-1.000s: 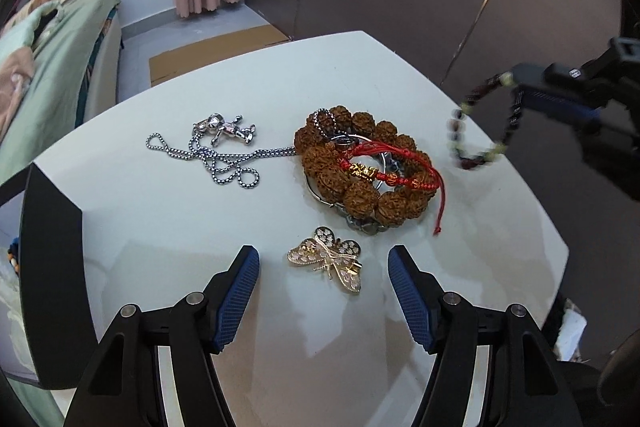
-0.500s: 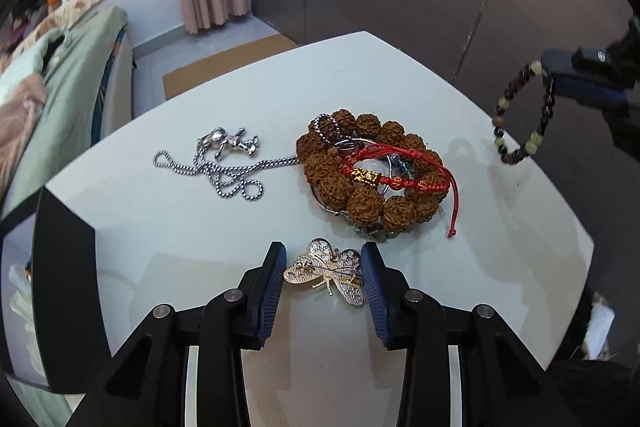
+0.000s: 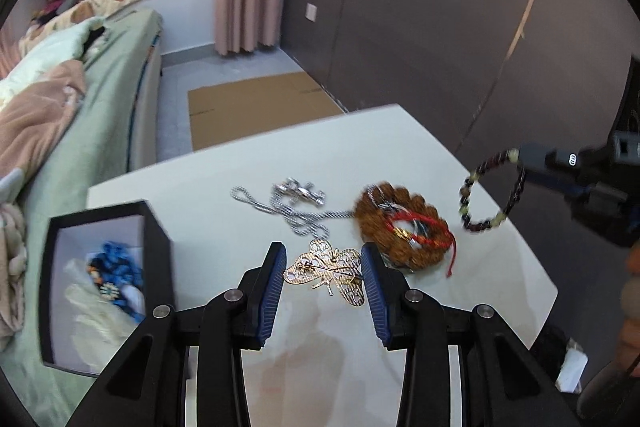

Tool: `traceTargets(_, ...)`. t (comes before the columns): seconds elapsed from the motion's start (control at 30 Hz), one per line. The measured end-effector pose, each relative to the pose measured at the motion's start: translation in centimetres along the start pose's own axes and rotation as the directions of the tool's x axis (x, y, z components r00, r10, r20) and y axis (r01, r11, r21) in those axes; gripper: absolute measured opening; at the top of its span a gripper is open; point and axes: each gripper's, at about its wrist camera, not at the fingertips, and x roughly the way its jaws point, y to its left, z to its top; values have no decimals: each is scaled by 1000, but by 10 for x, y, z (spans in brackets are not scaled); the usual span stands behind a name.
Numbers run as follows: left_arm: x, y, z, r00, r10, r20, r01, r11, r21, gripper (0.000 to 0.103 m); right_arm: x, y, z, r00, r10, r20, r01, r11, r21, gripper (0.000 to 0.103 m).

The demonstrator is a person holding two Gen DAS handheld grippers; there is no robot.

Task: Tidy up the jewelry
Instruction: 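Carry the dark bead bracelet into the black box and release it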

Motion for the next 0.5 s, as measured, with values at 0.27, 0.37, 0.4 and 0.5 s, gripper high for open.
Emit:
traceTargets(0.27, -28, 54, 8, 998, 39, 41, -34, 992, -118, 40, 24, 24, -11, 999, 42, -16, -42, 999, -15, 10)
traceTargets(0.37, -39, 76, 9, 997, 48, 53, -38, 986, -164, 40, 34, 31, -15, 998, 51, -26, -51, 999, -19, 10)
traceTargets(0.4, -43, 85, 10, 997, 50, 57, -38, 982, -184, 40, 37, 33, -17, 998, 53, -30, -54, 998, -21, 10)
traceTargets(0.5, -51, 106, 8, 997, 57, 57, -42, 972, -232, 40, 45, 42, -22, 998, 54, -39, -55, 998, -35, 10)
